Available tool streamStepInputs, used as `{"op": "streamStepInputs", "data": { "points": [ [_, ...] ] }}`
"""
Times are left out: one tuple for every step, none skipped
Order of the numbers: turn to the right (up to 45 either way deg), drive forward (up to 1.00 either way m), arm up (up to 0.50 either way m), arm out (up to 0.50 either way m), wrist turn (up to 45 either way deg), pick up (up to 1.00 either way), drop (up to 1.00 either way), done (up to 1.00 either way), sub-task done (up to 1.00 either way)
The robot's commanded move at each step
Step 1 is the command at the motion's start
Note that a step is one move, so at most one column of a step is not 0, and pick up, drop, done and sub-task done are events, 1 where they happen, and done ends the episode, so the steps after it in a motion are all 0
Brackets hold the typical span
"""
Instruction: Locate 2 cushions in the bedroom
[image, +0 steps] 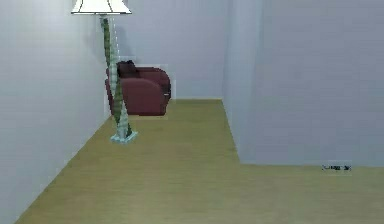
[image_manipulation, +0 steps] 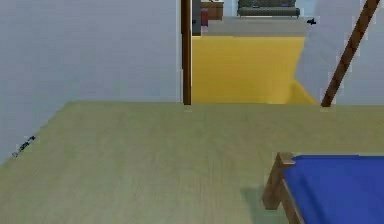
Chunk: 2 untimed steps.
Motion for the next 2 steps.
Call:
{"op": "streamStepInputs", "data": {
  "points": [
    [-45.0, 0.0, 0.0, 0.0, 0.0, 0.0, 0.0, 0.0, 0.0],
    [-39.0, 0.0, 0.0, 0.0, 0.0, 0.0, 0.0, 0.0, 0.0]
  ]
}}
